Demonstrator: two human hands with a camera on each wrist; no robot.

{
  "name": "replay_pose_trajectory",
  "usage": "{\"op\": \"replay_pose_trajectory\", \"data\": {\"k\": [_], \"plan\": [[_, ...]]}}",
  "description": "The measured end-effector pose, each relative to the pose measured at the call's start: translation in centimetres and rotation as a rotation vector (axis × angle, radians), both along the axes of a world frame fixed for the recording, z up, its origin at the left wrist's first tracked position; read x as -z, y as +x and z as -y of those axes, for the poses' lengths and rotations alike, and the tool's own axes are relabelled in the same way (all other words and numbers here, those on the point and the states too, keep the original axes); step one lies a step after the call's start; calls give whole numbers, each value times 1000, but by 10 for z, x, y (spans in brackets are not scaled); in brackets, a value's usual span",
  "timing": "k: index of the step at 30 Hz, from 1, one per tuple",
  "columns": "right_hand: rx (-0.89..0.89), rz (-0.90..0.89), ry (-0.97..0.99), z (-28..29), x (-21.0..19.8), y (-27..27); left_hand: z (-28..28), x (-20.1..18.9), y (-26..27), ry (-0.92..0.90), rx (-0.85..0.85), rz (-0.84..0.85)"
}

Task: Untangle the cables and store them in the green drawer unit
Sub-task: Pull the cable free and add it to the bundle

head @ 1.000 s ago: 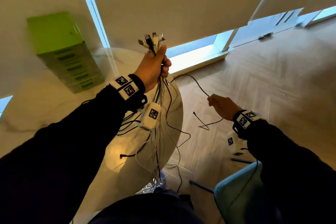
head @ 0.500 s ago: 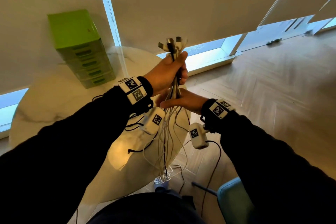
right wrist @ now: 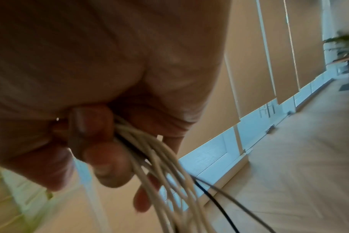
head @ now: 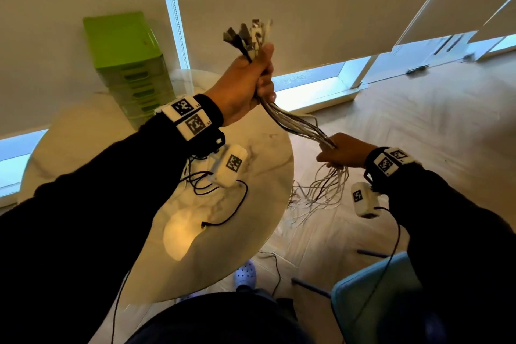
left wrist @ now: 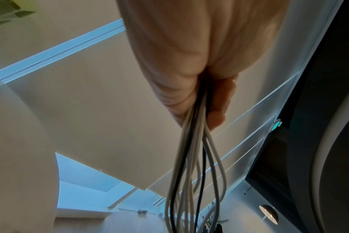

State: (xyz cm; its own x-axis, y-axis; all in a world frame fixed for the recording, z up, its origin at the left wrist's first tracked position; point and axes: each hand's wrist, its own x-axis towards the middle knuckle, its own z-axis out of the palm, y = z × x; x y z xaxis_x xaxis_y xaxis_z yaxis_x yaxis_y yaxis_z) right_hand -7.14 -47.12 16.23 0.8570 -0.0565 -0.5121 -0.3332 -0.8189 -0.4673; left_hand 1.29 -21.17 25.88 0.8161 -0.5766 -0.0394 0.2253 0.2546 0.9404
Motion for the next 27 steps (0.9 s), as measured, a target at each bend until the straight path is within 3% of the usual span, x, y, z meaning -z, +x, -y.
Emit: {"op": "replay_pose_trajectory", "data": {"k": [5, 9, 11, 14, 15, 19, 22, 27], "plan": [[-51, 226, -321, 19, 16, -19, -10, 0, 18, -103, -153, -46], [-153, -14, -426, 13, 57, -22, 3, 21, 15, -133, -244, -105], [-95, 59, -334, 0, 63, -17, 14, 32, 7, -106, -223, -122], [63, 453, 41, -30, 43, -1, 32, 42, -7, -50, -155, -113], [82, 511, 169, -43, 31, 5, 38, 43, -10, -38, -131, -106], [-23, 352, 358, -77, 2, 27, 57, 40, -15, 10, 8, -108], [-17, 187, 423, -74, 9, 32, 53, 35, -9, 80, 137, -102], [-100, -45, 291, -31, 41, 26, 27, 39, 1, 88, 185, -194]]}}
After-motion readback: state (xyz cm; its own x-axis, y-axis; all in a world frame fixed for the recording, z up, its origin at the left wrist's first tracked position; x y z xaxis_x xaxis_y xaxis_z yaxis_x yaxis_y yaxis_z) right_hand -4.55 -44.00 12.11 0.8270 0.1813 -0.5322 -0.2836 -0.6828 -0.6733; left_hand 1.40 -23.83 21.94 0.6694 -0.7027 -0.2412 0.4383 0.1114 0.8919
